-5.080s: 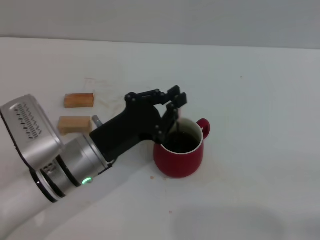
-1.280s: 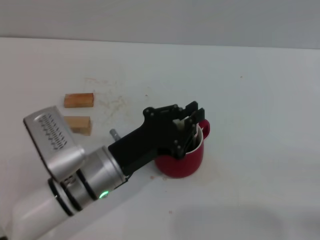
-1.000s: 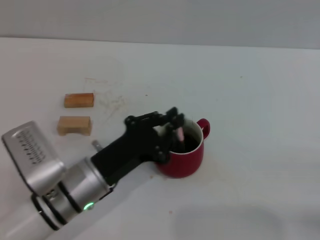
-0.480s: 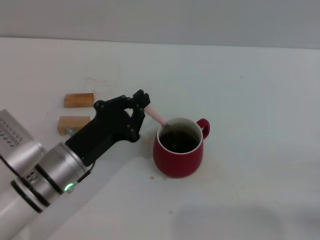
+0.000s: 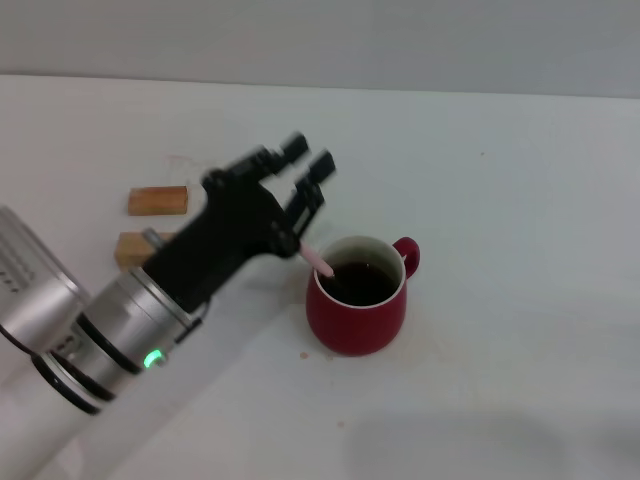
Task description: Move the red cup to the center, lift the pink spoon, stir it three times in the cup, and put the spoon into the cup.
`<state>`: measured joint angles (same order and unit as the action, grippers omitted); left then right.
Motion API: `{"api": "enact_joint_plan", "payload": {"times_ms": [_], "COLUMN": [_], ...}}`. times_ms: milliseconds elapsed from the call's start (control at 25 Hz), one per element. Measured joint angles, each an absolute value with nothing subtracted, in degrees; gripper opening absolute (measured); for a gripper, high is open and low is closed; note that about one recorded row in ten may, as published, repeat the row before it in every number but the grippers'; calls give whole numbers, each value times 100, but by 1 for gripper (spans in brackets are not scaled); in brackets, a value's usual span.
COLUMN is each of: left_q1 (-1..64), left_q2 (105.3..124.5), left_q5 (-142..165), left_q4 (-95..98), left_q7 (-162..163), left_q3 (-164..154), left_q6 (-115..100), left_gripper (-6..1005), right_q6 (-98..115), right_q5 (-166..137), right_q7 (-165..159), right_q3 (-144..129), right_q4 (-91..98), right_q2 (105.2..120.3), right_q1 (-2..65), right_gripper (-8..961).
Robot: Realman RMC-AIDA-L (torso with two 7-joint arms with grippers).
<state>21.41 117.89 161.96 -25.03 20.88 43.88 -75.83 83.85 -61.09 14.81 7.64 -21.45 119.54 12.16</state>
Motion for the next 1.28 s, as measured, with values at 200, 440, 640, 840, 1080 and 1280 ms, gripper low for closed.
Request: {"api": "enact_joint_plan", "payload": {"times_ms": [200,440,640,840,1080,1280], "left_q1": [1915,1677,1734,1581,1550,1551], "left_q2": [11839,11849,11837,11855,11873,11874], "left_q5": [16164,16147,16139,16141,16145,16145], "left_q4": [-2519,-2369,-1506,-1387,-1327,-1327], "left_q7": [842,529,483,443,496,498], "left_q3": [5657,7168,8204,8237,8131,8124], "left_q6": [-7441,-7109,-6920,-7038,-7050,-7026], "left_gripper": [310,455,624,823,862,862], "right_q6": [8460,9122,9474,9476,9489,9493], "right_q5": [-6108,-6107,-6108,-6108,-6108,-6108], "right_q7": [1466,1477,1480,1460,1456,1450], "right_q3": [764,529,230,175,122,86], "right_q4": [-2122,-2228,-2317,-2379,-2382,-2382], "right_q2": [11953,11953,11954,11950,11952,11953], "right_q1": [1222,1151,1140,1174,1205,1223], "right_gripper": [1,1,1,1,1,1]}}
